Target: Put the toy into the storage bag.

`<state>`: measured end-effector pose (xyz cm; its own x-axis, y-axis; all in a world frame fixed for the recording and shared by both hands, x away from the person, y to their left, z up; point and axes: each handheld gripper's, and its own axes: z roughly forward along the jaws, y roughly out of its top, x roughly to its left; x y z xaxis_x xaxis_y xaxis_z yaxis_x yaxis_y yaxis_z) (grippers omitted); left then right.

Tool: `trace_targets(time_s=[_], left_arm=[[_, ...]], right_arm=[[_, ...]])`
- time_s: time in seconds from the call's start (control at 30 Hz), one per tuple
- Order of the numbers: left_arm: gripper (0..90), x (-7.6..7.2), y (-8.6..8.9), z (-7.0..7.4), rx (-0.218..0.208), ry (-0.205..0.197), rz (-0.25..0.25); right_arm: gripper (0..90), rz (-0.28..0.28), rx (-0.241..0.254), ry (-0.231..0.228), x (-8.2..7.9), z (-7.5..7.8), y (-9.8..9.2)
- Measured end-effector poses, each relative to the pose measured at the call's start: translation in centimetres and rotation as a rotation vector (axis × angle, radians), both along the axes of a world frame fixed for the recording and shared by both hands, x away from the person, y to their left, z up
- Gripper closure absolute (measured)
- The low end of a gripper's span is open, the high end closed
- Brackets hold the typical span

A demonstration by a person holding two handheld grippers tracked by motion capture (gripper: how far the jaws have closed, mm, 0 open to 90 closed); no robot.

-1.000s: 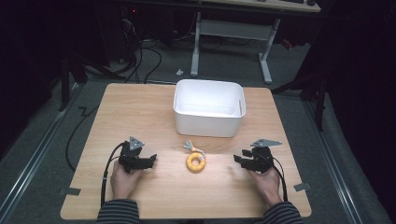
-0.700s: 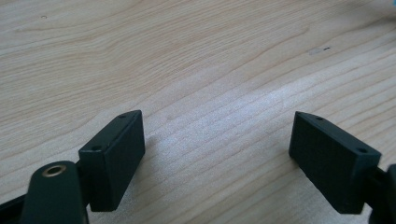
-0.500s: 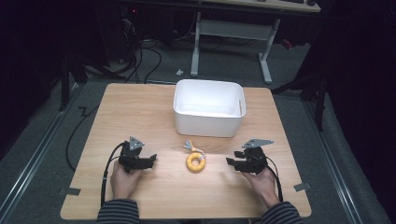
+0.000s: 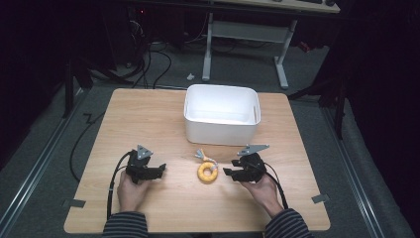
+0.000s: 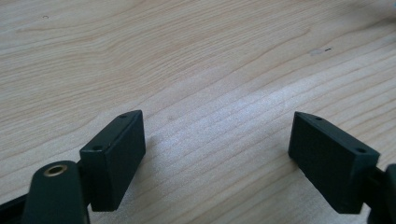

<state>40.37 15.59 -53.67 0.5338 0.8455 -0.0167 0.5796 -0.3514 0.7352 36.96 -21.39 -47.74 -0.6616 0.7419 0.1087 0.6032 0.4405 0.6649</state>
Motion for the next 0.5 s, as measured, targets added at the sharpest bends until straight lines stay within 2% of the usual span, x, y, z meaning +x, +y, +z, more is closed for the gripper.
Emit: trace_targets(time_s=[0.33,0.5], left_arm=[[18.8,0.0,0.0,0.0,0.001,0.000,0.000],[18.6,0.0,0.0,0.0,0.003,-0.001,-0.002]], right_arm=[[47.2,0.023,-0.024,0.013,1.0,-0.5,1.8],[44.9,0.032,-0.037,0.026,2.0,-0.5,2.8]])
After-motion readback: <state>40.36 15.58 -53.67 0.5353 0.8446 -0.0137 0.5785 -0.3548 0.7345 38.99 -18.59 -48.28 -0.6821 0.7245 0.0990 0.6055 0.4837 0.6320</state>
